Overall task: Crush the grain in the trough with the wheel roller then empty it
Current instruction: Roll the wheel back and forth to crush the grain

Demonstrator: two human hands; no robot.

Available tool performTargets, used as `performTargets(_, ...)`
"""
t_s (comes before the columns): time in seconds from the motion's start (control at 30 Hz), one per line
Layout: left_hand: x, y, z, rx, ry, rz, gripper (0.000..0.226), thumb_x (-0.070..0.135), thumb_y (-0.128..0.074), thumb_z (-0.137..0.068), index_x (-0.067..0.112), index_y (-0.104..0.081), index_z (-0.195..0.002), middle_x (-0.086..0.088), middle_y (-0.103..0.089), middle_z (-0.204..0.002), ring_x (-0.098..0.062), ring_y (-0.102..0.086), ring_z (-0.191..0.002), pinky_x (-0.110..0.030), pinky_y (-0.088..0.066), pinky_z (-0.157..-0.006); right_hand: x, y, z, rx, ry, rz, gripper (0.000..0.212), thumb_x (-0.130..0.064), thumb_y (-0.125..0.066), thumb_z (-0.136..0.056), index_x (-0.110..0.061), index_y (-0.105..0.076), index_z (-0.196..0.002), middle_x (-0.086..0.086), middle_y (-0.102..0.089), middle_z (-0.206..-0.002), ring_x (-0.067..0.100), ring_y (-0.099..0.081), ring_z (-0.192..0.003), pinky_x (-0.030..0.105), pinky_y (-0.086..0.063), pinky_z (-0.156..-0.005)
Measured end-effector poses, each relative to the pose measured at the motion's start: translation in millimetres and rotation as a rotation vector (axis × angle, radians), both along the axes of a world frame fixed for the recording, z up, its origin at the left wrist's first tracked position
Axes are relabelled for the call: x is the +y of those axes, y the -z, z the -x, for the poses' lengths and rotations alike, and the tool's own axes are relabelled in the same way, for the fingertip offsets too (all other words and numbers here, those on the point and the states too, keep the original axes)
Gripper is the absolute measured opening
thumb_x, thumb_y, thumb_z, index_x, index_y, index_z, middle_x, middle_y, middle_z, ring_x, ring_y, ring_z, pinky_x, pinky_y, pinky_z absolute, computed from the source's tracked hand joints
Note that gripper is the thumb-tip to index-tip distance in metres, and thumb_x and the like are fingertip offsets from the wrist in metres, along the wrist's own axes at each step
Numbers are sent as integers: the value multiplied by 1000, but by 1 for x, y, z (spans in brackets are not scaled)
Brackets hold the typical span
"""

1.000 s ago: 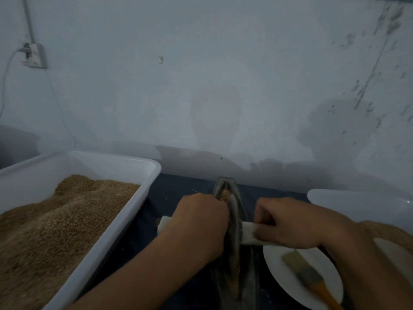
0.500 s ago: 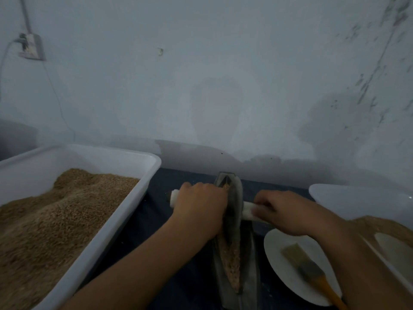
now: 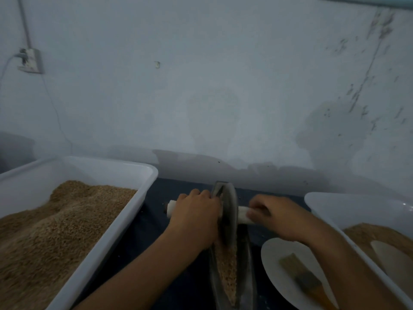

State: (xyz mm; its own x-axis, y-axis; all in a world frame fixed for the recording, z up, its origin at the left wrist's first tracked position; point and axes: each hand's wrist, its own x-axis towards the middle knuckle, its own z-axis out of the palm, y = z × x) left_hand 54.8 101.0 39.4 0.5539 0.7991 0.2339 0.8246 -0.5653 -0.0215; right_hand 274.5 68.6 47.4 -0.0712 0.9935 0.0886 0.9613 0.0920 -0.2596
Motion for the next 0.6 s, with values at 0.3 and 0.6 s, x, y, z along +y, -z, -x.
performTargets(0.3,-47,-29,9,146,84,180,27,32,-63,-93,16,-59,-114,-4,-55,-117,-18,-55,-101,-32,-43,-85,-43,-38,28,-268,-85,230,41,-60,-77,-70,-35,-49,-87,-14,-57,-87,2,-53,-77,26,-36,-56)
performTargets(0.6,-37,-23,8,139,86,122,12,29,-59,-94,20,-58,-101,0,-57,-106,-18,-55,-89,-33,-37,-73,-37,-34,23,-221,-51,241,31,-57,-71,-79,-36,-49,-84,-13,-57,-87,1,-53,-74,25,-37,-57)
